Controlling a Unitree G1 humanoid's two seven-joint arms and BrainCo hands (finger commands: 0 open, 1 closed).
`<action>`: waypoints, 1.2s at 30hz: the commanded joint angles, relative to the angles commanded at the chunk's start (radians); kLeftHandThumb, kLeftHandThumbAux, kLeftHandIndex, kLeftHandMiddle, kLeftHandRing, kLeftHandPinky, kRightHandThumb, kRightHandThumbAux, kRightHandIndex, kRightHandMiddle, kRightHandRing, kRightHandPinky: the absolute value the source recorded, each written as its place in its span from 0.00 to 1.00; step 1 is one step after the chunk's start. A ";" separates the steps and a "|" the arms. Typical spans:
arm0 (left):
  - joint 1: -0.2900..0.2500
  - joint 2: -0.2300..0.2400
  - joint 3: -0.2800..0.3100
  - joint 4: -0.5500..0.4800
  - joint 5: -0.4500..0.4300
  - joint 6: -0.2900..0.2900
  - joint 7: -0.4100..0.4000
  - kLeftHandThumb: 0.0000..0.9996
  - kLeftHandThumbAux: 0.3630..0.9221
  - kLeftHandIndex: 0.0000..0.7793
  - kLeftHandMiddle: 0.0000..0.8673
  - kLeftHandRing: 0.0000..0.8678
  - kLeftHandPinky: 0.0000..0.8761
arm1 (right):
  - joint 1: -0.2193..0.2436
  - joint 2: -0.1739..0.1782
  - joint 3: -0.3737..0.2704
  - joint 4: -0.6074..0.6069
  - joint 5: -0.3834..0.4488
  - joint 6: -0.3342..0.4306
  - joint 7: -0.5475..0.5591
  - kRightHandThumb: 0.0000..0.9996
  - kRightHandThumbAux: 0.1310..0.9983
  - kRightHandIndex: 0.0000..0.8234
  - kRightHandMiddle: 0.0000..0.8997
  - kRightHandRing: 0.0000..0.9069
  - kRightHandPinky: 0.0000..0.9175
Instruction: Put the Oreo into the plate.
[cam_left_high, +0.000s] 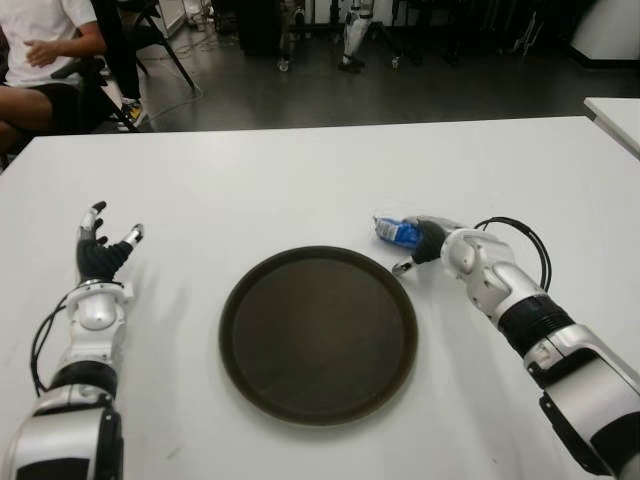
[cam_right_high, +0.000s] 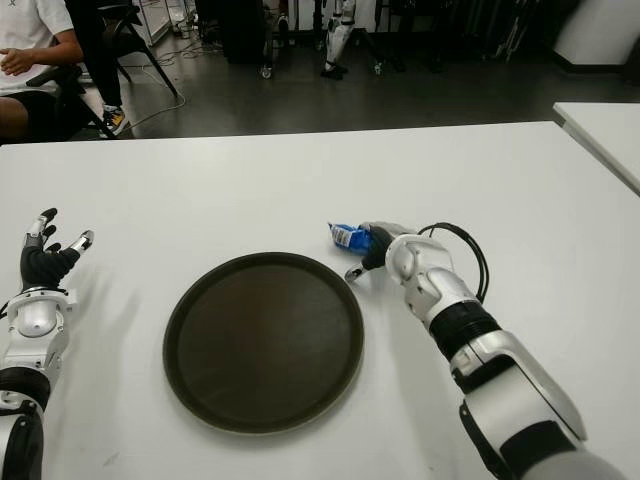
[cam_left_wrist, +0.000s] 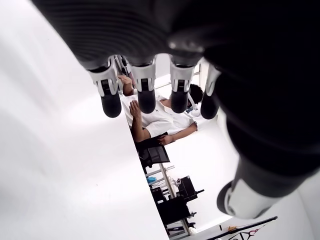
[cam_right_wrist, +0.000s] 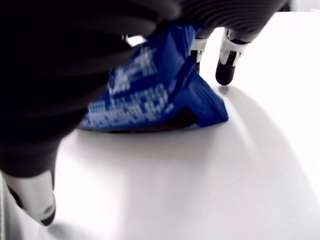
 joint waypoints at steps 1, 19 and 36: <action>0.000 0.000 0.000 0.000 0.001 0.000 0.002 0.00 0.65 0.00 0.00 0.00 0.00 | 0.001 -0.002 0.000 -0.003 -0.002 0.000 0.002 0.00 0.62 0.00 0.00 0.00 0.01; -0.002 -0.002 -0.001 -0.009 0.000 0.008 0.004 0.00 0.65 0.00 0.00 0.00 0.00 | 0.015 -0.011 -0.008 -0.050 -0.013 0.025 0.031 0.00 0.67 0.00 0.00 0.00 0.00; 0.004 -0.002 -0.006 -0.015 0.007 0.007 0.008 0.00 0.69 0.00 0.00 0.00 0.00 | 0.028 0.000 -0.027 -0.039 -0.019 -0.003 -0.072 0.00 0.69 0.00 0.02 0.01 0.00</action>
